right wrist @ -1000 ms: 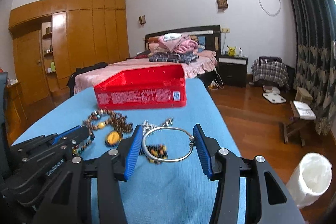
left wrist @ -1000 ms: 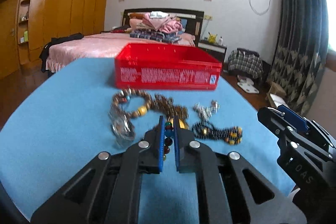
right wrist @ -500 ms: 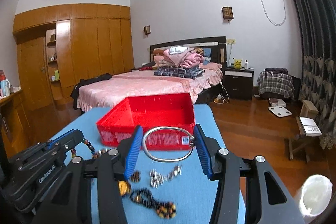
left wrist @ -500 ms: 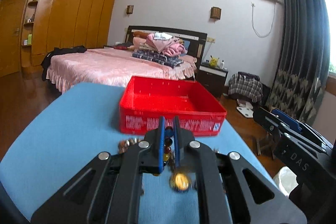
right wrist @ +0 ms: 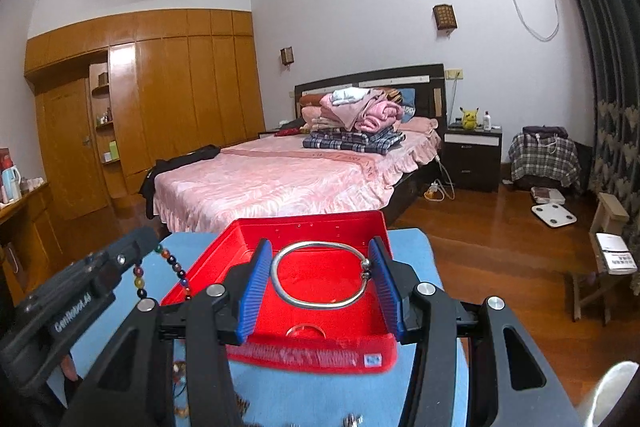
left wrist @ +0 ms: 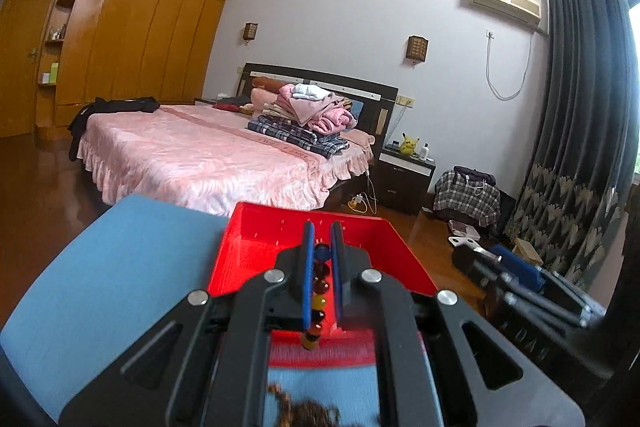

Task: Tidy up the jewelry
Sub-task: 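Lower both items into the red tin box and open both tools, then return both tools to the jewelry and approach the silver wristwatch with the left tool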

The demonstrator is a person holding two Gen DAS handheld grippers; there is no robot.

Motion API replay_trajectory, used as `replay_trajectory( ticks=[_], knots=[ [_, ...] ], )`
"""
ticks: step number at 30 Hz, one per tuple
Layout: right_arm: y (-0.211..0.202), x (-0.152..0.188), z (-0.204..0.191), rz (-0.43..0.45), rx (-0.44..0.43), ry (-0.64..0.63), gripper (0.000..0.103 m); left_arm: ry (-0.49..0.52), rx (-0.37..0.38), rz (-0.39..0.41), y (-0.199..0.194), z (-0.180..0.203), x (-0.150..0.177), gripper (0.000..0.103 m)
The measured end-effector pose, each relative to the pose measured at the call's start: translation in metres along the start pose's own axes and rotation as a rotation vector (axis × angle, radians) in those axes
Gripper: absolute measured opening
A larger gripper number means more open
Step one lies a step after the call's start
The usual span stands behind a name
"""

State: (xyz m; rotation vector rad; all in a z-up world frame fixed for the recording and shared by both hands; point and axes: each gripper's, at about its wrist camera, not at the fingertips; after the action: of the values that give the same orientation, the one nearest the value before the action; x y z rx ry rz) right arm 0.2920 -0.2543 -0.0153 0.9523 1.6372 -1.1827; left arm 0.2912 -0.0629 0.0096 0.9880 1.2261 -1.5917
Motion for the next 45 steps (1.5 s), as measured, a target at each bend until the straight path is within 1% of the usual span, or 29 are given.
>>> replay_trajectory(
  ticks=[2, 6, 9, 12, 14, 16, 17, 18, 19, 20, 21, 22, 23, 24, 25, 28, 29, 32, 37, 45],
  knots=[
    [0.015, 0.001, 0.0, -0.021, 0.002, -0.004, 0.049, -0.011, 0.019, -0.003, 0.014, -0.003, -0.009, 0.006],
    [0.039, 0.004, 0.001, -0.054, 0.003, -0.004, 0.049, -0.017, 0.033, -0.01, 0.038, -0.006, -0.019, 0.006],
    [0.054, 0.008, 0.004, -0.079, 0.01, -0.002, 0.049, -0.007, 0.035, -0.052, 0.056, -0.008, -0.018, 0.006],
    [0.066, 0.013, 0.007, -0.113, 0.011, 0.008, 0.05, 0.002, 0.025, -0.114, 0.073, -0.013, -0.012, 0.007],
    [0.069, 0.016, 0.009, -0.127, 0.022, 0.011, 0.054, 0.002, 0.014, -0.138, 0.079, -0.018, -0.01, 0.008],
    [0.069, 0.015, 0.012, -0.123, 0.032, 0.014, 0.056, 0.002, 0.004, -0.141, 0.079, -0.023, -0.008, 0.019],
    [0.068, 0.015, 0.013, -0.122, 0.032, 0.017, 0.056, 0.001, 0.0, -0.137, 0.078, -0.027, -0.008, 0.028],
    [0.066, 0.014, 0.014, -0.12, 0.033, 0.021, 0.056, -0.002, -0.004, -0.135, 0.076, -0.03, -0.008, 0.032],
    [0.065, 0.012, 0.015, -0.117, 0.034, 0.023, 0.058, -0.004, -0.005, -0.138, 0.073, -0.032, -0.007, 0.033],
    [0.062, 0.011, 0.016, -0.114, 0.039, 0.024, 0.062, -0.004, -0.008, -0.141, 0.073, -0.034, -0.008, 0.035],
    [0.059, 0.011, 0.016, -0.113, 0.044, 0.026, 0.064, -0.002, -0.013, -0.144, 0.07, -0.036, -0.009, 0.044],
    [0.058, 0.009, 0.017, -0.115, 0.045, 0.026, 0.07, -0.002, -0.018, -0.144, 0.068, -0.036, -0.009, 0.05],
    [0.054, 0.009, 0.016, -0.116, 0.048, 0.026, 0.078, -0.006, -0.024, -0.144, 0.063, -0.039, -0.01, 0.066],
    [0.049, 0.009, 0.016, -0.113, 0.054, 0.025, 0.081, -0.013, -0.028, -0.144, 0.058, -0.041, -0.01, 0.081],
    [0.046, 0.008, 0.018, -0.11, 0.058, 0.022, 0.087, -0.027, -0.032, -0.138, 0.049, -0.045, -0.01, 0.085],
    [0.032, 0.01, 0.019, -0.113, 0.066, 0.025, 0.095, -0.021, -0.041, -0.141, 0.033, -0.054, -0.01, 0.089],
    [0.029, 0.01, 0.02, -0.114, 0.066, 0.028, 0.096, -0.021, -0.044, -0.143, 0.028, -0.056, -0.009, 0.09],
    [0.012, 0.015, 0.02, -0.113, 0.057, 0.021, 0.096, -0.024, -0.047, -0.149, 0.008, -0.064, -0.004, 0.091],
    [-0.017, 0.027, 0.02, -0.111, 0.058, 0.032, 0.097, 0.024, -0.093, -0.162, -0.022, -0.066, 0.016, 0.092],
    [-0.05, 0.059, 0.018, -0.146, 0.073, 0.038, 0.097, 0.077, -0.122, -0.219, -0.048, -0.061, 0.049, 0.092]
  ],
)
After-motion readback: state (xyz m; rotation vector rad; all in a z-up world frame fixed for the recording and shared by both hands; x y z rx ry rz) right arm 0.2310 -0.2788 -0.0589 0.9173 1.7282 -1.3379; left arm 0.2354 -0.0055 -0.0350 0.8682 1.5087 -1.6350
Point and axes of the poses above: each gripper's, at about its wrist camera, not at the fingertips, and y roughly the way its jaws point, z to its right, x to its underside, and after that the axes turned 4 degrees about -x, right-handed
